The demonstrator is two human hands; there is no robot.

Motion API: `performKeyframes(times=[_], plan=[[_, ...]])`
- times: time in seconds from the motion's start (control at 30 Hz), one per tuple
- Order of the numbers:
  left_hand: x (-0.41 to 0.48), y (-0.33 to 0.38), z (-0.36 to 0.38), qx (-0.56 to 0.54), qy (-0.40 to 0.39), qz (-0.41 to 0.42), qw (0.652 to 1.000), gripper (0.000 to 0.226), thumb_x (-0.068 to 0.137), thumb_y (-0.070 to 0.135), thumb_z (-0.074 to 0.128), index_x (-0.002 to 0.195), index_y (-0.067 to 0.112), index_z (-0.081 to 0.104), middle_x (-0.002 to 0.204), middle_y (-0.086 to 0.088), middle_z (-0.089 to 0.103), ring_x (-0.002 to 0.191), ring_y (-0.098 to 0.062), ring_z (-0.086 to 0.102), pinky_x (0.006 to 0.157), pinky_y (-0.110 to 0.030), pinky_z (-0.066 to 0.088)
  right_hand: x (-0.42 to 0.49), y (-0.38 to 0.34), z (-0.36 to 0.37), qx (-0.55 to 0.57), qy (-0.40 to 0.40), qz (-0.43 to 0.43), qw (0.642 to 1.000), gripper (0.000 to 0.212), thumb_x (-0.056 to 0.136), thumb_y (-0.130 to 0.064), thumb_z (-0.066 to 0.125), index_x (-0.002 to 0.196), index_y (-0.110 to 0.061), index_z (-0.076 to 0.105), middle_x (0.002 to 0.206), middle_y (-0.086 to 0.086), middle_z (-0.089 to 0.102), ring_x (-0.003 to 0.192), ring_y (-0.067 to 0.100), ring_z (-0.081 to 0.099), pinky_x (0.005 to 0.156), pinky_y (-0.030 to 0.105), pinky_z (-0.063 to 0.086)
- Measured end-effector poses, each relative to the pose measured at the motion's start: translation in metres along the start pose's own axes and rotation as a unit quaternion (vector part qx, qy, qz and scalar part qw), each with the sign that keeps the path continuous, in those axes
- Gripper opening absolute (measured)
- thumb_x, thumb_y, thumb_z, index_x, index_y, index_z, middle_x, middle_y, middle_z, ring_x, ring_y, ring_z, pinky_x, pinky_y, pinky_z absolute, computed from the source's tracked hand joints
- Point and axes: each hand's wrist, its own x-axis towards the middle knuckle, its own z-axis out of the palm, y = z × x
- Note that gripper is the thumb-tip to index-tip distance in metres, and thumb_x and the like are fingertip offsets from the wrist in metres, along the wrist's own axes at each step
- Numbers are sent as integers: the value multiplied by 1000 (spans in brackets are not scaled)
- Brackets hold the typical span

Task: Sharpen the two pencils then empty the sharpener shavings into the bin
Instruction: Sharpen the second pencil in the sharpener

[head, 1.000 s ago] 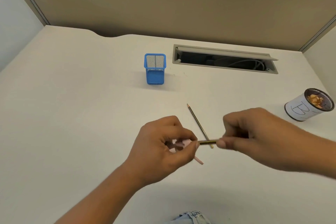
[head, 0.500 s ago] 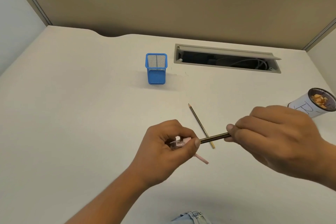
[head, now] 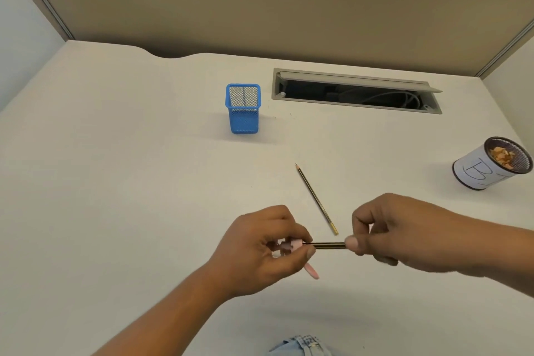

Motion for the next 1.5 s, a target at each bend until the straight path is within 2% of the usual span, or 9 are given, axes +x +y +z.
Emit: performKeyframes(times=[0.1, 0.2, 0.37, 0.5, 0.63, 1.0, 1.2, 1.37, 1.5], plan=[[0, -7, -1, -36, 28, -28, 999, 10, 86, 34, 71, 93, 27, 74, 80, 10, 62, 64, -9, 58, 56, -13, 38, -3, 0, 5, -181, 121, -82, 972, 30, 87, -65, 49, 82, -39, 63, 68, -10, 69, 54, 7, 55, 47, 17, 38], [1, -11, -4, -85, 59, -66, 992, 11, 86, 38, 71, 92, 29, 75, 82, 11, 63, 67, -12, 61, 57, -12, 37, -4, 6, 7, -219, 207, -129, 945, 41, 84, -72, 37, 80, -39, 61, 68, -11, 67, 68, 9, 57, 48, 21, 37], [2, -17, -8, -122, 101, -105, 982, 12, 85, 40, 69, 92, 31, 72, 79, 12, 60, 72, -20, 65, 58, -12, 37, 1, 16, 10, -83, 249, -160, 952, 41, 78, -74, 40, 78, -41, 65, 61, -5, 67, 55, 16, 54, 54, 23, 43], [3, -18, -3, -126, 109, -110, 980, 17, 83, 43, 69, 95, 31, 70, 81, 11, 63, 65, -4, 50, 59, -11, 38, 7, 20, 15, -16, 266, -165, 949, 39, 76, -71, 47, 79, -38, 68, 60, -2, 65, 47, 15, 44, 49, 22, 39], [3, -20, 2, -130, 114, -129, 976, 25, 78, 46, 76, 99, 35, 69, 87, 8, 64, 65, -3, 52, 60, -14, 44, 17, 27, 21, 48, 296, -160, 941, 17, 87, -51, 64, 76, -38, 68, 55, -16, 58, 47, 8, 43, 48, 13, 37], [8, -29, 10, -112, 130, -162, 972, 32, 83, 24, 76, 110, 40, 67, 98, 13, 67, 69, -2, 54, 62, -10, 43, 68, 49, 37, 223, 287, -73, 929, 12, 90, -30, 72, 78, -31, 70, 80, -7, 70, 52, 16, 48, 54, 24, 43], [11, -28, 3, -112, 124, -169, 971, 33, 80, 22, 78, 104, 39, 63, 98, 19, 71, 67, 0, 55, 62, -8, 44, 48, 36, 30, 78, 226, -176, 955, 15, 94, -41, 60, 101, -53, 66, 78, -18, 70, 55, 15, 52, 51, 18, 43], [16, -28, -3, -111, 121, -163, 973, 29, 79, 22, 79, 99, 38, 66, 94, 17, 73, 68, -1, 58, 65, -10, 48, 33, 27, 14, -102, 261, -181, 943, 16, 90, -49, 53, 102, -49, 64, 84, -31, 67, 67, 9, 60, 57, 28, 49], [16, -23, -5, -125, 101, -144, 976, 35, 77, 11, 84, 100, 35, 71, 94, 16, 74, 74, -2, 62, 69, -8, 48, 28, 22, 11, -195, 283, -207, 916, 15, 92, -38, 60, 100, -42, 72, 77, -29, 60, 62, -11, 47, 54, 27, 46]])
